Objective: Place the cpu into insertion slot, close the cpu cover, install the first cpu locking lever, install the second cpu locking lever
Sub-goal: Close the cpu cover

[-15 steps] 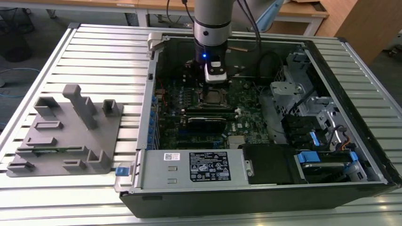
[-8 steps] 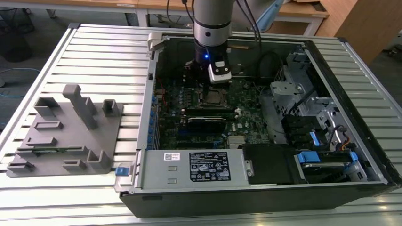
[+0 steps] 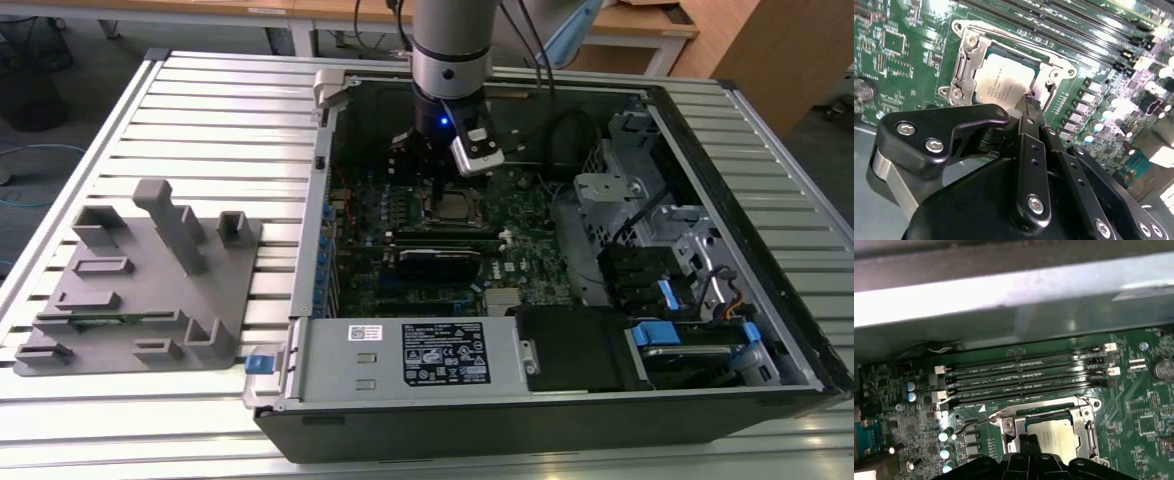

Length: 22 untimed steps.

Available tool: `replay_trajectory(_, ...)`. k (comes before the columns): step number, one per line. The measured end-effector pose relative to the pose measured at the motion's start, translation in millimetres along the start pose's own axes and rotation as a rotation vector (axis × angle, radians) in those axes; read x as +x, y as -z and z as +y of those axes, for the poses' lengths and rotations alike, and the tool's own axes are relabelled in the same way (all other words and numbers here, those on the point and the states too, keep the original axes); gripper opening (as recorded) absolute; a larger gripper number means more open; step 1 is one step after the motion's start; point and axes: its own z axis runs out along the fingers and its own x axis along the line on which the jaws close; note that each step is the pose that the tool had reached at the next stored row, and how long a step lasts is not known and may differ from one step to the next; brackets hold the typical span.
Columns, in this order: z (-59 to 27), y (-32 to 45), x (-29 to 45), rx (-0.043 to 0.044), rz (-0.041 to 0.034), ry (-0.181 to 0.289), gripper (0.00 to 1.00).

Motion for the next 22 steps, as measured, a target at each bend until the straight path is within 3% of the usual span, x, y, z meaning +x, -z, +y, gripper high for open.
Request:
replay_trajectory(14, 0.0, 0.0, 0.1, -0.0003, 0.0001, 0.003, 0.1)
replay_trajectory(22, 0.0, -0.1, 0.2, -0.0032, 0.0021, 0.07, 0.1)
